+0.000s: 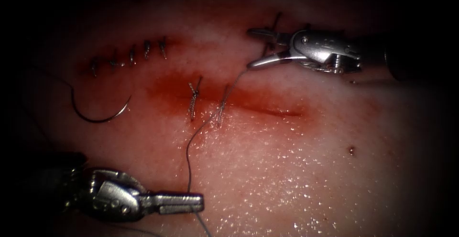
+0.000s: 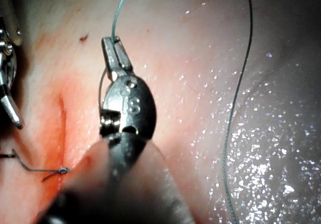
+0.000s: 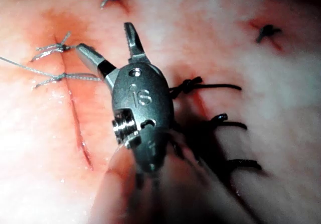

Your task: Wound Closure

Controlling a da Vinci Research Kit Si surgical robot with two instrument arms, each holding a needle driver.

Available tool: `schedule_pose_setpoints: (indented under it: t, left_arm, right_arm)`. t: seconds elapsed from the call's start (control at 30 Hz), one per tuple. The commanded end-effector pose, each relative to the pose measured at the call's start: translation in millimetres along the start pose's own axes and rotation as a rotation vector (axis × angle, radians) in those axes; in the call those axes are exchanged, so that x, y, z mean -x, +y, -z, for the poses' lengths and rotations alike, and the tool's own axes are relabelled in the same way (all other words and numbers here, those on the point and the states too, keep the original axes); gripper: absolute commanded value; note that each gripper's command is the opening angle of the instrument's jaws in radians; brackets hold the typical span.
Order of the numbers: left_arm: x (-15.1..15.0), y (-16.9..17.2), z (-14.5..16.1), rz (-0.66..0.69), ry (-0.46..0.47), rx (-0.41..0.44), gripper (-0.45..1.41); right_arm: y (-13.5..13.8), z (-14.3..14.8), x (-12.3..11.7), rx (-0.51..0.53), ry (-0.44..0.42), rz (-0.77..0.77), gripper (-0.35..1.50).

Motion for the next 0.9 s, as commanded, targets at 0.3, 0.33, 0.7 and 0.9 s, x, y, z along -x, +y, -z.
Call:
schedule_pose_setpoints:
  t: [0.3, 0.33, 0.7, 0.9]
  left_arm:
    - [0.7, -3.0, -3.1, 0.010, 0.138, 0.046, -0.45]
    - [0.7, -3.3, -3.0, 0.005, 0.146, 0.046, -0.45]
    - [1.5, -6.8, -0.7, 0.011, 0.158, 0.084, -0.45]
    - [2.8, -8.8, 0.2, 0.010, 0.110, 0.052, -0.45]
  right_arm:
    - [-8.3, -5.5, 3.9, -0.163, 0.047, 0.041, -0.35]
    - [-8.7, -6.4, 3.9, -0.174, 0.056, 0.041, -0.35]
    - [-12.6, -11.0, 3.3, -0.309, 0.123, 0.045, -0.35]
    - [-13.9, -11.5, 3.1, -0.401, 0.166, 0.051, -0.35]
